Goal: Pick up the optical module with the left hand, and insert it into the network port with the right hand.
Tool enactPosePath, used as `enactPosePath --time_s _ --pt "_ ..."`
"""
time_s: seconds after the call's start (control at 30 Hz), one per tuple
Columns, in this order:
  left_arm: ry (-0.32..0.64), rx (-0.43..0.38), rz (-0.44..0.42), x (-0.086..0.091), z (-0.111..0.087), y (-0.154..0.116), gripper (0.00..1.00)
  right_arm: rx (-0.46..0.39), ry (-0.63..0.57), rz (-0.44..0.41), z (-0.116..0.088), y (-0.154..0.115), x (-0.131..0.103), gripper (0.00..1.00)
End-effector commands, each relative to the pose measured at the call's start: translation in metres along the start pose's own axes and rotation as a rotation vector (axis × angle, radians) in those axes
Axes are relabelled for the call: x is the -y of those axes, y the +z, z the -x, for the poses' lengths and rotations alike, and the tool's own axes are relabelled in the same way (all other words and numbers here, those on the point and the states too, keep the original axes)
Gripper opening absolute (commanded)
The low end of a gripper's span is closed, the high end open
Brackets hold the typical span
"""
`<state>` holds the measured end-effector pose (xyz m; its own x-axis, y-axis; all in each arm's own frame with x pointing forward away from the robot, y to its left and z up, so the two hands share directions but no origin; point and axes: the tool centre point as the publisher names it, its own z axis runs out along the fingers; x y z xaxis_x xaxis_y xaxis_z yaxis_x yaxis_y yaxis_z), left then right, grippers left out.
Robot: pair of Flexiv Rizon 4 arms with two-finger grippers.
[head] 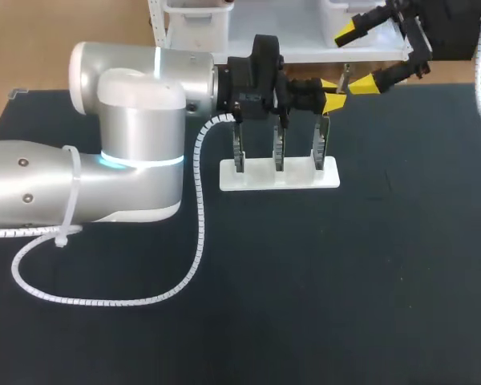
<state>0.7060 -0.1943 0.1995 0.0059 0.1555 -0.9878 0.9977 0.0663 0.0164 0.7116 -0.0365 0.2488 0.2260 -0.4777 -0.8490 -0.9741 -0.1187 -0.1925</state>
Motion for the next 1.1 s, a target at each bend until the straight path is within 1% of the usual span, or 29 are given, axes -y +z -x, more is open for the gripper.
enactPosePath --time_s 0.03,0.97,1.0,1.03,1.07,1.1 --pt "-0.001 -0.005 -0.001 -0.0006 0.0009 0.0000 0.00 0.038 0.045 0.001 -0.0082 0.0047 0.0007 1.00" --pt "-0.001 -0.005 -0.001 -0.0006 0.0009 0.0000 0.00 0.038 0.045 0.001 -0.0082 0.0047 0.0007 1.00" --pt "-0.001 -0.005 -0.001 -0.0006 0.0009 0.0000 0.00 0.038 0.045 0.001 -0.0082 0.0047 0.0007 0.79" --pt "-0.001 -0.005 -0.001 -0.0006 0.0009 0.0000 0.00 0.038 0.045 0.001 -0.0082 0.0047 0.0007 0.47" --pt "-0.001 -0.005 -0.001 -0.0006 0.0009 0.0000 0.00 0.038 0.045 0.001 -0.0082 0.0047 0.0007 0.41" --pt "-0.001 -0.005 -0.001 -0.0006 0.0009 0.0000 0.00 0.038 0.045 0.001 -0.0082 0.0047 0.0007 0.37"
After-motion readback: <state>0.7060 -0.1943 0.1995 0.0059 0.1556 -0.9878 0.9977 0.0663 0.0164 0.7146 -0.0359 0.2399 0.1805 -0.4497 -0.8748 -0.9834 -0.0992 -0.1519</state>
